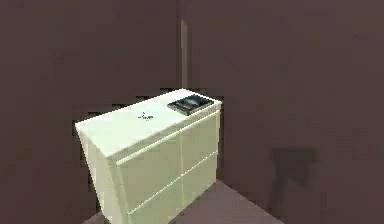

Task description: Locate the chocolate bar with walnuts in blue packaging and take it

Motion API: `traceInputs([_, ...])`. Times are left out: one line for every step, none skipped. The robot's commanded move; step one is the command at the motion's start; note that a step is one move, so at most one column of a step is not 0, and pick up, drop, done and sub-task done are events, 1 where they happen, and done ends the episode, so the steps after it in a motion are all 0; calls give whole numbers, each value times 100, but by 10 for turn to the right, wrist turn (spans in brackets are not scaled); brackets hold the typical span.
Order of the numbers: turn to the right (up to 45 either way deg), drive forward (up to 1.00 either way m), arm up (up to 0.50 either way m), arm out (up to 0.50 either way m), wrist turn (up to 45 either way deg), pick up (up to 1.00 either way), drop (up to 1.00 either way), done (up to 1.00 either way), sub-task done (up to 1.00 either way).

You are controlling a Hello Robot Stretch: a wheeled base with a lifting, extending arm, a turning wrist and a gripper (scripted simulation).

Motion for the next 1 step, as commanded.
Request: traceInputs([-450,0,0,0,0,0,0,0,0])
